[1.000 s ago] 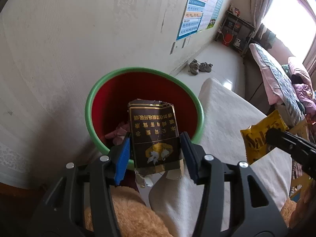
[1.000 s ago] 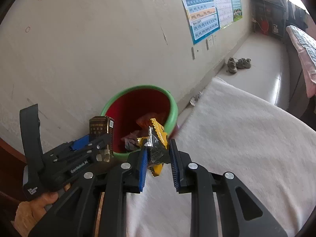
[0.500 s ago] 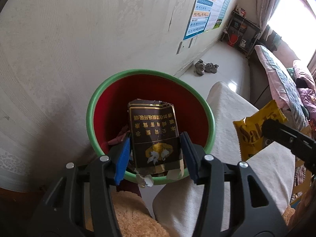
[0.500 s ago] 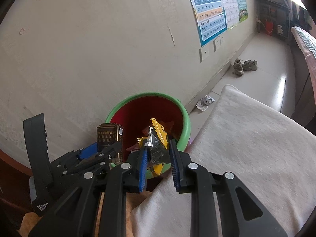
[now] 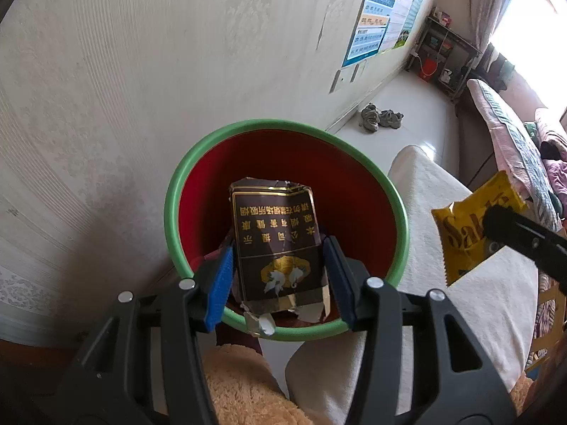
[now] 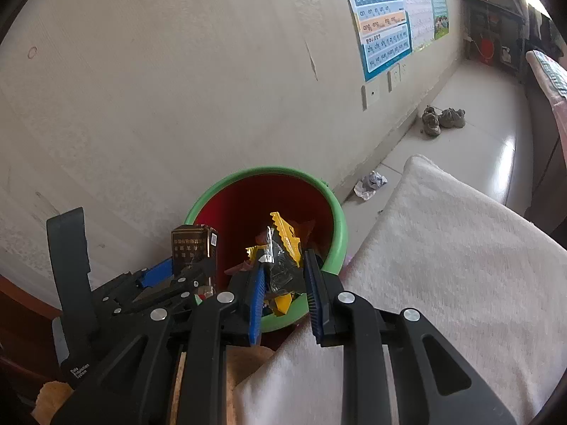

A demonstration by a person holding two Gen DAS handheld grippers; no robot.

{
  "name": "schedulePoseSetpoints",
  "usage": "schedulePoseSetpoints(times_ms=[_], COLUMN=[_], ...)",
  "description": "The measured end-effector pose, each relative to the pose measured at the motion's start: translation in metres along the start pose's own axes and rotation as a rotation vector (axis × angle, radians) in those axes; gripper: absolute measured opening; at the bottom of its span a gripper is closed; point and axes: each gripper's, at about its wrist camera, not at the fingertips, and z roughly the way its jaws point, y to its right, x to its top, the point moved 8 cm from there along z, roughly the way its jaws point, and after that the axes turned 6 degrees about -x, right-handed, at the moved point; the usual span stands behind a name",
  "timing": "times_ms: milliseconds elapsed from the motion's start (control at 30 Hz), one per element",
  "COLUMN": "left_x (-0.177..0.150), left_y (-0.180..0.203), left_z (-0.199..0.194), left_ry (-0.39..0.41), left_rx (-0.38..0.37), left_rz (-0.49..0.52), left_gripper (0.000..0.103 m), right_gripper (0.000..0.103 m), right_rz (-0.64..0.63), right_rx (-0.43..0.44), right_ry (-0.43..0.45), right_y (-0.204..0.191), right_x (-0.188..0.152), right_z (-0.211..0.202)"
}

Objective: Collect trash
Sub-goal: 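Open the left gripper to drop the brown box while the right gripper drops the gold wrapper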

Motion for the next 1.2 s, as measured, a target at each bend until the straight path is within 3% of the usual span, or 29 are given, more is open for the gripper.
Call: schedulePoseSetpoints(times_ms=[733,800,867,1200], left_x=[0.003,0.003,0.004,-0.014], left_y=[-0.016,-0.018,-0.020,-0.026], left_z=[0.024,0.025,0.026,0.015], left_ry=[-0.025,-0.021,-0.012,0.005], left_rx=[0.035,0.039,0.045,0.050], left_rz=[-0.036,-0.047,-0.055,-0.076], left_gripper=[0.049,0.052,0.066,0.078], right_gripper=[0.022,0.022,0.022,0.022], right_rz=[-0.028,-0.027,-0.026,-0.034], right_rx=[-0.008,-0.008,-0.007,-0.007], right_ry=[-0.028,-0.029,-0.029,-0.024], right_y=[-0.008,-0.008,-0.008,-0.010], right_x=[0.006,0.008,0.007,0.009], right_z=[0.025,0.027,0.026,0.029])
